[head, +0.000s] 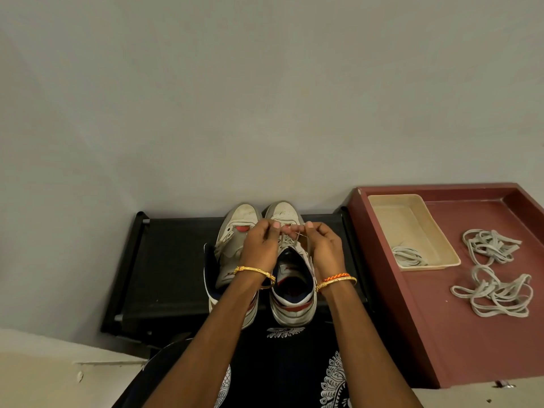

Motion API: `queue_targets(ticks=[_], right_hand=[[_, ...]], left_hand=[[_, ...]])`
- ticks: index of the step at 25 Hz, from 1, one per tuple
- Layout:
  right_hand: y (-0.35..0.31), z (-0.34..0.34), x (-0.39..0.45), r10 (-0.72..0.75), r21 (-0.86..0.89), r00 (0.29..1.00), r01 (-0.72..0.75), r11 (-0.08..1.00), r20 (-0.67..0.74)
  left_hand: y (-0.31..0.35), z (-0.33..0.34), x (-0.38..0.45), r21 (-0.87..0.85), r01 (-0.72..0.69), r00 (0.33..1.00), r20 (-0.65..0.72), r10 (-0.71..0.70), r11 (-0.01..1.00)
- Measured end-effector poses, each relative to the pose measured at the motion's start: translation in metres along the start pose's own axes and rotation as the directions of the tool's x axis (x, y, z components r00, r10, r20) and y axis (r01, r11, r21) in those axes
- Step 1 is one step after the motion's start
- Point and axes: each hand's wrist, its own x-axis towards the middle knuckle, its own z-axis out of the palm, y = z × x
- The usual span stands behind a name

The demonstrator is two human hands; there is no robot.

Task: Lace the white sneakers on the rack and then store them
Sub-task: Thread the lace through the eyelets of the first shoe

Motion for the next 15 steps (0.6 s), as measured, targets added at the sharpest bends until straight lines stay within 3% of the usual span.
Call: queue_targets(ticks=[4,9,15], right_hand=[[0.009,-0.002,0.005,-0.117,-0.176,0.993,0.121,0.977,0.032],[0.002,-0.005,0.012,-0.059,-0.19,0.987,0.088,0.978,0.152],[-0.005,-0.013,0.013,-0.025,-0.209,0.984,0.062,0.976,0.174]], left_hand=[[0.0,0.003,0.003,-0.061,-0.072,0.99,0.12,0.079,0.996],[0.001,-0.009,0.015,-0.007,-0.137,0.943,0.304,0.132,0.991],[0.007,-0.019,0.031,0.037,0.098,0.912,0.396,-0.104,0.995]])
